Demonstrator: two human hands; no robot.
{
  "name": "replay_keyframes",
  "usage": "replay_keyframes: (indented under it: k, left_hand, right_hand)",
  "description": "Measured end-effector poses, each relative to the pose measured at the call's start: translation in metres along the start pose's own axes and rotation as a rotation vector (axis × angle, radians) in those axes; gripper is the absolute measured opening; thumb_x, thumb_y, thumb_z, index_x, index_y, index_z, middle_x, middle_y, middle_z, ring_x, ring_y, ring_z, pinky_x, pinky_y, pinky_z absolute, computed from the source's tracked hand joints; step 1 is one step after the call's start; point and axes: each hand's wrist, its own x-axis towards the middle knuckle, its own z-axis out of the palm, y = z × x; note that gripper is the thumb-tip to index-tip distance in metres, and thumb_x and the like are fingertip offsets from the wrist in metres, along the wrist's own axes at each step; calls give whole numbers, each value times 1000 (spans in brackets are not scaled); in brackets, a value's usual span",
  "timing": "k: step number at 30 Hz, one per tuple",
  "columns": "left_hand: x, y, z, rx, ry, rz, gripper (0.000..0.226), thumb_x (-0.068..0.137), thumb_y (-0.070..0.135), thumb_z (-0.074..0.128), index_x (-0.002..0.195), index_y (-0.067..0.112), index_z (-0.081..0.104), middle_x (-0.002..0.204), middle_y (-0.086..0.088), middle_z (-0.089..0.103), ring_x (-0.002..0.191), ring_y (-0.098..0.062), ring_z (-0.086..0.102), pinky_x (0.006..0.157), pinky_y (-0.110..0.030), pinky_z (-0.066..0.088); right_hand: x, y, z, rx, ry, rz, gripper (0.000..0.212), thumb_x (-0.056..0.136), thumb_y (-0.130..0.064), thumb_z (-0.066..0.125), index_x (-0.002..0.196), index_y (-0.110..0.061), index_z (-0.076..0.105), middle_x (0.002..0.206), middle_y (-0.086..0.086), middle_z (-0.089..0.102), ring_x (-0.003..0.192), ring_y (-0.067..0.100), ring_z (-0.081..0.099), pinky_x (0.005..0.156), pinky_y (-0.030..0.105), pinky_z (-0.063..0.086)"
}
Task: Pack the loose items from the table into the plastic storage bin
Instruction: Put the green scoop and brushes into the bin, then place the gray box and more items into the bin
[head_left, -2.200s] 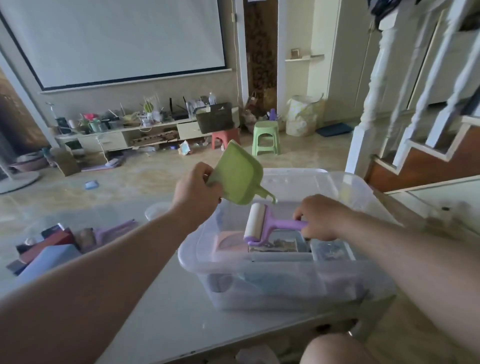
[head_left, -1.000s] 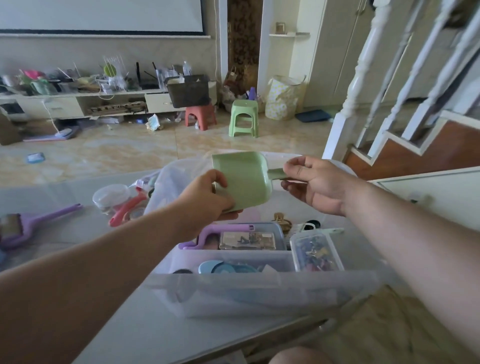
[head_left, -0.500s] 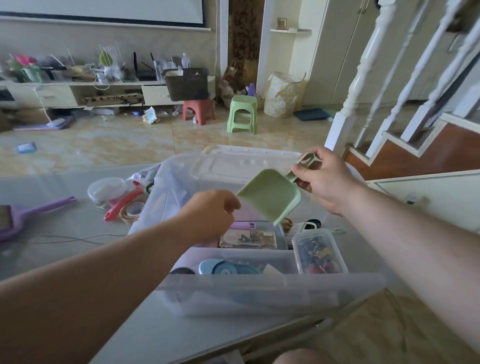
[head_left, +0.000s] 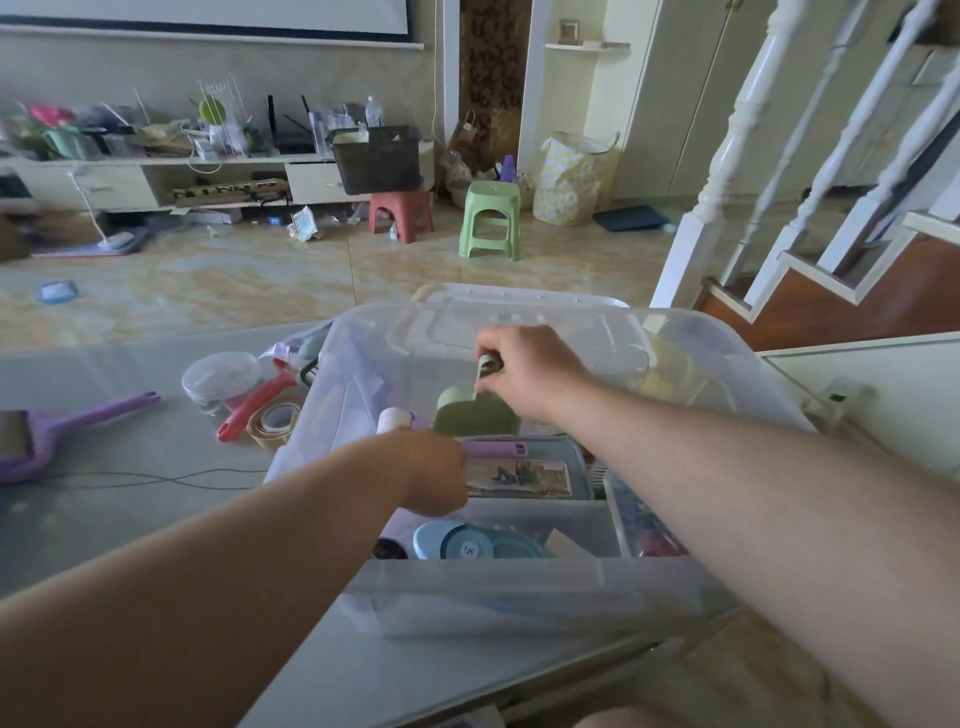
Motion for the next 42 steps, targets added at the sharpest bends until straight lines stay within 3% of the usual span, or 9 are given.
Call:
replay_keyframes:
  k: [8,11,13,17,21,25,29,34,42]
  left_hand:
    - [9,1,-1,21,-52,-28,46,101,22,49,146,17,50,151,-16,47,144,-32,38,121,-41,29]
    - [5,3,-3,11,-32,-40,44,101,24,50,144,18,52,139,-12,55,131,-29,50,108,-36,40]
    - [1,4,-5,29,55,-36,35,99,27,50,131,20,62,114,-2,63,106,-21,57,92,-32,43]
    - [-16,4,-17,-95,407,-1,24,92,22,51,108,21,69,109,-4,69,92,-22,61,79,-36,54]
    - [-63,-5,-42,-222,571,145,27,98,35,56,118,33,73,117,1,66,102,-21,62,86,-34,53]
    - [-119,-59,-41,-241,686,180,24,95,34,61,115,41,71,122,14,64,109,-10,59,91,-25,46]
    - [-160,-146,-6,-217,662,4,21,91,33,63,108,43,72,116,12,63,105,-14,61,89,-27,47]
    - [-208,-264,45,-181,577,-265,25,94,33,65,116,43,70,133,9,59,121,-16,58,106,-36,48]
    - [-225,-419,94,-222,472,-805,91,80,65,66,155,41,22,149,-17,39,136,-43,39,107,-56,44]
  right_hand:
    - [5,-3,22,-258,8,-47,23,102,-42,61,122,-30,58,93,3,69,78,27,62,65,34,51]
    - [5,-2,22,-259,-39,-52,24,104,-43,57,122,-30,49,101,3,70,82,29,64,70,39,56]
    - [2,-4,17,-244,-58,-69,32,102,-46,59,128,-32,45,108,1,69,91,30,66,76,44,58]
    - [-7,-14,-14,-242,-56,-7,54,96,-48,63,144,-32,43,126,3,61,108,29,62,85,42,53]
    - [-23,-30,-40,-351,-328,127,71,93,-44,68,155,-37,34,143,3,58,116,25,61,96,44,54]
    - [-38,-68,-62,-282,-235,68,60,93,-36,66,149,-34,46,129,1,62,107,19,59,87,36,49]
    - [-37,-137,-50,-145,-63,-125,49,90,-29,65,138,-33,57,117,2,60,93,19,55,80,31,39]
    - [-33,-243,13,-53,-134,-335,41,87,-29,65,128,-36,62,116,-2,57,101,21,58,89,37,52]
    - [0,-337,170,-177,-402,-399,45,90,-39,60,135,-40,55,136,2,49,124,29,53,101,40,46]
